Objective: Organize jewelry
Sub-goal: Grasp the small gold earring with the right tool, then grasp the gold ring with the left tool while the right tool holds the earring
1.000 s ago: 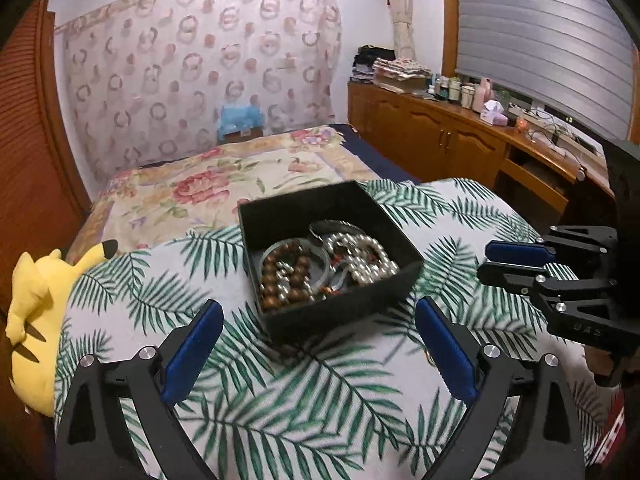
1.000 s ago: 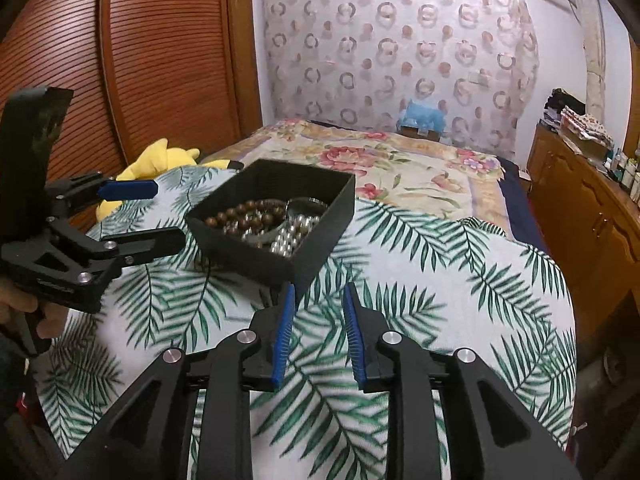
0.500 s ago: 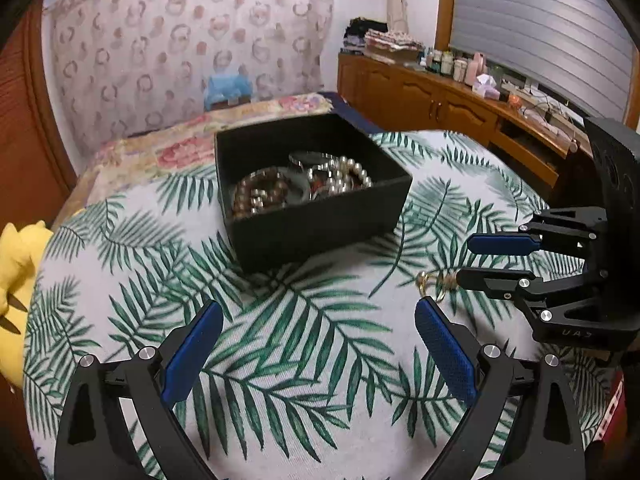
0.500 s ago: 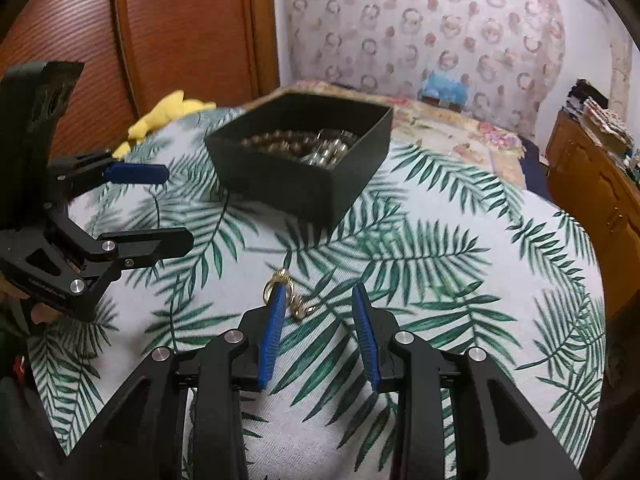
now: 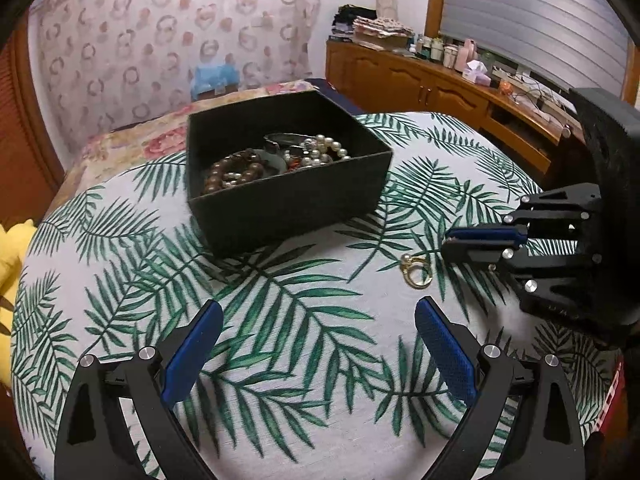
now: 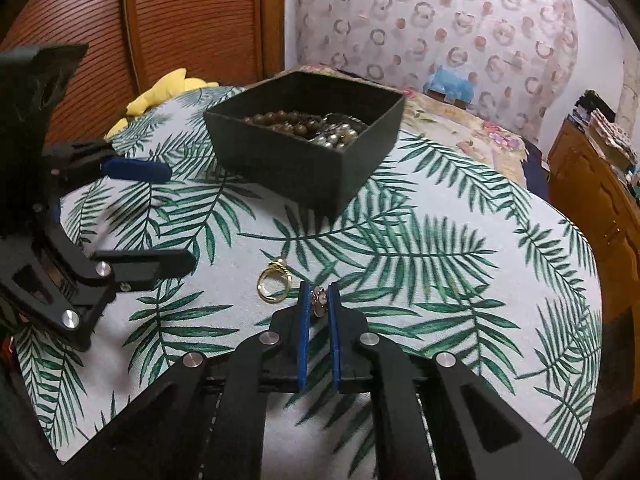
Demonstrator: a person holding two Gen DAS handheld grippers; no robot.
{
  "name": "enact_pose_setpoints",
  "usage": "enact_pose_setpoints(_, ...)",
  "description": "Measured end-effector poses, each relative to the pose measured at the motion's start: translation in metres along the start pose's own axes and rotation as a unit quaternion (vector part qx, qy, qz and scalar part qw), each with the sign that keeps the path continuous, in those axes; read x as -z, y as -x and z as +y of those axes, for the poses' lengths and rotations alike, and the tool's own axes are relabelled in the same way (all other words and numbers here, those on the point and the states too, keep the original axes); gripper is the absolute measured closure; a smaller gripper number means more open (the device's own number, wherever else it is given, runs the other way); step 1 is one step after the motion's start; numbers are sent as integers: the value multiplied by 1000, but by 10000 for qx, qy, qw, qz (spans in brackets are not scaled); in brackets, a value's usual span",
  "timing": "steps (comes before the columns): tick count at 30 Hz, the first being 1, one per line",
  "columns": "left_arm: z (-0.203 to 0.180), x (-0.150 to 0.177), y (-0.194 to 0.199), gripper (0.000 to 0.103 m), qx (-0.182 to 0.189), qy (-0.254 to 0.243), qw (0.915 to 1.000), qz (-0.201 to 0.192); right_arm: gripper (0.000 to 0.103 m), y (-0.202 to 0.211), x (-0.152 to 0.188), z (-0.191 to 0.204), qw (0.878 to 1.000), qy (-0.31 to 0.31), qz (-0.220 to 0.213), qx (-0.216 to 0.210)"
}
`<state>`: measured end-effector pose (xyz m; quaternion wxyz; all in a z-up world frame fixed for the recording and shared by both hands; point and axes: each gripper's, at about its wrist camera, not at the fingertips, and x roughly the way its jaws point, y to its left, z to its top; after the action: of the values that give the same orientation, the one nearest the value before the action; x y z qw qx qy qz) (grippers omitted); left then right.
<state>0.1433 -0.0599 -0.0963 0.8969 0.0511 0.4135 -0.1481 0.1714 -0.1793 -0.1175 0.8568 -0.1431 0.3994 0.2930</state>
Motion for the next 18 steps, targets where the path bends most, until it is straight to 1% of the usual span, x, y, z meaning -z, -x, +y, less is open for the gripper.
enact_pose_setpoints(8, -25, -12, -13, 10, 108, -287, 9995, 46, 93, 21, 7, -18, 9995, -209, -230, 101)
enact_pose_setpoints(9, -29, -14, -16, 15, 147, -324, 9994, 47, 93, 24, 8, -21, 9993, -233, -255, 114)
enact_pose_setpoints(10, -32, -15, -18, 25, 164, -365, 9992, 67, 93, 26, 9, -23, 9992, -250, -272, 123)
enact_pose_setpoints(11, -35, -16, -19, 29, 169, -402, 9990, 86, 93, 27, 11, -24, 9992, -263, -282, 131)
enact_pose_setpoints(13, -42, -18, -22, 40, 221, -496, 9985, 102, 93, 29, 14, -28, 9990, -293, -294, 149)
enact_pose_setpoints(14, -44, -18, -24, 43, 229, -526, 9983, 118, 93, 30, 15, -29, 9990, -303, -297, 156)
enact_pose_setpoints(16, -51, -19, -28, 53, 240, -612, 9977, 144, 93, 31, 18, -31, 9989, -323, -305, 173)
enact_pose_setpoints(18, -55, -19, -31, 59, 240, -679, 9972, 187, 93, 31, 20, -33, 9988, -333, -313, 179)
